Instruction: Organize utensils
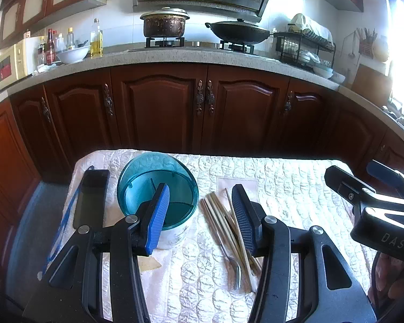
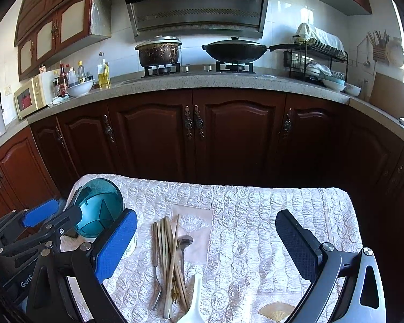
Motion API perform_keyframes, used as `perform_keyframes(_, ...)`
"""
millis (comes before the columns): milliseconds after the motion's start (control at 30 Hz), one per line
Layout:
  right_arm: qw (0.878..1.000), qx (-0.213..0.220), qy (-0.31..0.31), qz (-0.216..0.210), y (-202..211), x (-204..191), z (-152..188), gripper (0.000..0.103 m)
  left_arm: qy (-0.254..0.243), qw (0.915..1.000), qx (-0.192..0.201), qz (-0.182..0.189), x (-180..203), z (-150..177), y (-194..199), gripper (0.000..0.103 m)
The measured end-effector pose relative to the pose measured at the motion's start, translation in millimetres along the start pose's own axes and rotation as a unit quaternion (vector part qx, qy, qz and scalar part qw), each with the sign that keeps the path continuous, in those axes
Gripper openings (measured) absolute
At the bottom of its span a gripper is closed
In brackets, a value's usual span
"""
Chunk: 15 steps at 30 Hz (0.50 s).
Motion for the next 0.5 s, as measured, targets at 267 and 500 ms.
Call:
perform_keyframes(267, 1.0, -0.002, 0.0, 0.007, -1.6, 1.9, 0.9, 0.102, -0.001, 1.0, -0.001, 0.001, -0.7, 1.2, -0.9, 0.048)
perform_keyframes(500, 1.0, -0.005, -0.001, 0.007, -3.2, 1.8, 1.8, 0.102, -0.001, 1.0, -0.001, 0.001, -1.4, 1.1, -0.6, 0.048)
Point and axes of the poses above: each gripper's, at about its wrist camera, not at the fingertips, and y roughly against the way its jaws point, x to its right, z to its underside, the point moved 9 cm from there along -y, roughly the way its jaws point, and after that the axes turned 5 degrees about x, right-handed, at the moved point
